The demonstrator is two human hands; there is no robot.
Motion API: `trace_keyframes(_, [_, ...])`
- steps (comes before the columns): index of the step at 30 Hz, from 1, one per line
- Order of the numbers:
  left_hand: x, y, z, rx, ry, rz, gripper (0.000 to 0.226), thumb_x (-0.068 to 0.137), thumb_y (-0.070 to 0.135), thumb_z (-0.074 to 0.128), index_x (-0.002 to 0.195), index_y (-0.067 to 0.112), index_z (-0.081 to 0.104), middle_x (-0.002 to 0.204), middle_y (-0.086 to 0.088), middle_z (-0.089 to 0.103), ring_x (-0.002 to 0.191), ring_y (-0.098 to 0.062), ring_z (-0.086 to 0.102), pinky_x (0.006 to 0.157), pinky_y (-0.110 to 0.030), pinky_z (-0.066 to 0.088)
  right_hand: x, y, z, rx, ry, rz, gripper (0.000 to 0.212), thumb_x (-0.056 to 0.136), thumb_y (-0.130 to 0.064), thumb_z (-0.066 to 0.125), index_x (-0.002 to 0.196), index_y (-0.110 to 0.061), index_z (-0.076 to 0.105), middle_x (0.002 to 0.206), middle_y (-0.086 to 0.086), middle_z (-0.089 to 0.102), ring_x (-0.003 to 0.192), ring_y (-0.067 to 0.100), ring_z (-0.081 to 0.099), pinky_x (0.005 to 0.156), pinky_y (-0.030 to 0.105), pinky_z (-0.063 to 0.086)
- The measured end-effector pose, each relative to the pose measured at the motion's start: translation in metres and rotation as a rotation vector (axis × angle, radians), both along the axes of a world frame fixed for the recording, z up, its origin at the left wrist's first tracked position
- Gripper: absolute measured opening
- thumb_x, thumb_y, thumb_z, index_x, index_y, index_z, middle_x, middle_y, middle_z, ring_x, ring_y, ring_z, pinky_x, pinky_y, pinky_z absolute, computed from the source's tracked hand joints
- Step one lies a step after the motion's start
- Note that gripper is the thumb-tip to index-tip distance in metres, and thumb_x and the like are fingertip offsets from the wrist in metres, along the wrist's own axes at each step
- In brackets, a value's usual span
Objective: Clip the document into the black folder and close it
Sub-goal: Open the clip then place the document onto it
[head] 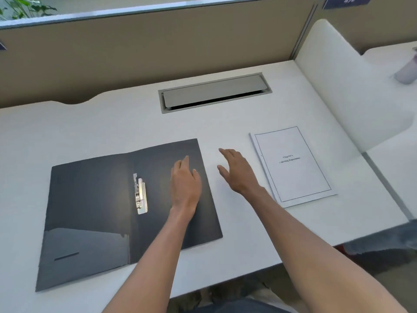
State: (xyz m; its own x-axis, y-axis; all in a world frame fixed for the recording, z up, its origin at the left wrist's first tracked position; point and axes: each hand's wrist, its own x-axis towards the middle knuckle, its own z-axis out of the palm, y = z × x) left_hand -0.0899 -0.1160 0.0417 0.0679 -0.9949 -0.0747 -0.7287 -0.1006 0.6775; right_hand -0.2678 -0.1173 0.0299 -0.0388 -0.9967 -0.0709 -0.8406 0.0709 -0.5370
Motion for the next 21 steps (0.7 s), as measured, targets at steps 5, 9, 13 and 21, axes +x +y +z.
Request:
trace_keyframes(5, [-0.088,0.009,-0.005,0.121,0.104,-0.036,0.053,0.104,0.021,0.049,0.156,0.011,0.045,0.156,-0.005,0.048,0.133,-0.027,0.057,0.111,-0.045,0.049,-0.093,0.023,-0.004,0.020,0.003,-0.125,0.057,0.101,-0.030,0.057,0.153,-0.015,0.041,0.151,0.004,0.048,0.137,0.024,0.045,0.110,0.040,0.042])
trace_keyframes(9, [-0.149,0.022,-0.011,0.238,0.196,0.007,0.055,0.103,0.020,0.049,0.157,0.013,0.043,0.154,-0.003,0.051,0.134,-0.025,0.057,0.111,-0.046,0.049,-0.159,0.039,-0.010,0.046,0.029,-0.213,0.058,0.100,-0.030,0.059,0.152,-0.013,0.042,0.149,0.006,0.050,0.134,0.026,0.047,0.108,0.041,0.044])
trace_keyframes(13, [-0.198,0.032,-0.014,0.331,0.249,0.066,0.058,0.102,0.017,0.050,0.159,0.013,0.039,0.154,-0.004,0.052,0.137,-0.024,0.054,0.113,-0.043,0.047,-0.208,0.048,-0.017,0.070,0.057,-0.267,0.059,0.098,-0.033,0.062,0.150,-0.012,0.044,0.147,0.007,0.051,0.133,0.027,0.048,0.107,0.040,0.044])
trace_keyframes(21, [-0.265,0.038,-0.017,0.373,0.223,0.154,0.064,0.100,0.015,0.048,0.161,0.008,0.031,0.160,-0.008,0.046,0.150,-0.024,0.040,0.116,-0.044,0.043,-0.264,0.050,-0.023,0.106,0.174,-0.361,0.066,0.094,-0.041,0.064,0.149,-0.010,0.043,0.149,0.009,0.048,0.136,0.030,0.043,0.109,0.042,0.040])
